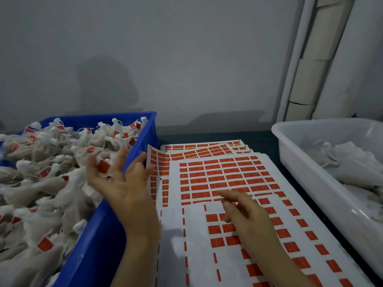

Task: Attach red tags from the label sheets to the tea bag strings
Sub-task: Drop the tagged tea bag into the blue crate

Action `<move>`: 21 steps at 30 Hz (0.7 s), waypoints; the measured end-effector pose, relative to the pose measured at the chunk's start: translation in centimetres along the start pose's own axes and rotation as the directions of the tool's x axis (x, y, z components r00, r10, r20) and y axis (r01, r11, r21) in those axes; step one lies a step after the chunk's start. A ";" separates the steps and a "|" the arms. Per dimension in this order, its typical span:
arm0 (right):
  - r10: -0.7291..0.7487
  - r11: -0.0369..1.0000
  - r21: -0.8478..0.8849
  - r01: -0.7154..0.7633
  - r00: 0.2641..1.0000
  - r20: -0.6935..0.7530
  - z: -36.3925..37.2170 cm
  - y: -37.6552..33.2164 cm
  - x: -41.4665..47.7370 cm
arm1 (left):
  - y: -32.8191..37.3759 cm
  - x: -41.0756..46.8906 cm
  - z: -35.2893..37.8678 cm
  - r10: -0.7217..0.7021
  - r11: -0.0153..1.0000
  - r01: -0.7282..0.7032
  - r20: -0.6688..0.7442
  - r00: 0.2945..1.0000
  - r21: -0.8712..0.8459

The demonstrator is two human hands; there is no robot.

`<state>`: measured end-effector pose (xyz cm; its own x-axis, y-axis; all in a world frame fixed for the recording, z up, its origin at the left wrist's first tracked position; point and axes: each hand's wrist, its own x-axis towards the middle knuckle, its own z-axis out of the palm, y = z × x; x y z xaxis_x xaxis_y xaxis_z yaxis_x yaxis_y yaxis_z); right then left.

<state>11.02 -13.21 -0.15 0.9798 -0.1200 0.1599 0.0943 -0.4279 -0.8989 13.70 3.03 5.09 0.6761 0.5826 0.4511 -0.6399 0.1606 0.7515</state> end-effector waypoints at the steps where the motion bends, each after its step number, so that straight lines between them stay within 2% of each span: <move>1: -0.002 1.000 -0.028 0.002 1.000 0.003 0.1 -0.1 0.0 | -0.6 -0.4 0.2 -0.015 0.999 0.013 0.044 0.999 0.050; 3: 0.006 0.996 -0.086 -0.006 1.000 0.002 0.1 0.4 0.1 | -1.5 -1.5 0.6 -0.026 0.964 -0.040 0.240 0.970 0.264; 4: 0.001 0.993 -0.122 -0.002 1.000 -0.008 0.1 0.6 0.0 | -2.1 -2.1 0.8 -0.061 0.922 -0.087 0.364 0.929 0.376; 5: -0.007 0.984 -0.176 0.002 1.000 -0.026 0.1 0.8 -0.1 | -2.8 -2.6 0.9 -0.126 0.868 -0.135 0.475 0.871 0.478; 7: -0.016 0.951 -0.309 -0.004 0.998 -0.062 0.2 1.2 -0.1 | -3.9 -3.6 0.9 -0.308 0.730 -0.252 0.636 0.708 0.635; 9: 0.013 0.855 -0.517 -0.042 0.998 -0.060 0.1 1.5 0.1 | -5.2 -4.8 0.7 -0.492 0.589 -0.363 0.677 0.547 0.722; 10: 0.041 0.789 -0.612 -0.060 0.998 -0.044 0.0 1.4 0.2 | -5.8 -5.2 0.7 -0.541 0.536 -0.422 0.681 0.494 0.732; 11: 0.066 0.744 -0.665 -0.068 0.997 -0.029 -0.1 1.3 0.3 | -6.3 -5.4 0.6 -0.563 0.504 -0.464 0.684 0.464 0.729; 13: 0.093 0.726 -0.684 -0.073 0.996 -0.007 -0.3 1.2 0.6 | -6.6 -5.4 0.5 -0.576 0.496 -0.472 0.683 0.450 0.729; 18: 0.155 0.765 -0.642 -0.052 0.982 0.104 -1.6 -0.4 0.5 | -7.1 -5.1 0.0 -0.579 0.529 -0.480 0.711 0.400 0.700; 21: 0.133 0.795 -0.607 0.014 0.971 0.197 -4.2 -2.4 -0.6 | -7.2 -4.9 -0.1 -0.587 0.558 -0.454 0.717 0.376 0.695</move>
<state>9.43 -15.85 3.61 0.9990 0.0027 -0.0441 -0.0181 -0.8854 -0.4645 14.91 -0.90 -2.57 0.8917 -0.4468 0.0731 -0.4101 -0.7287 0.5485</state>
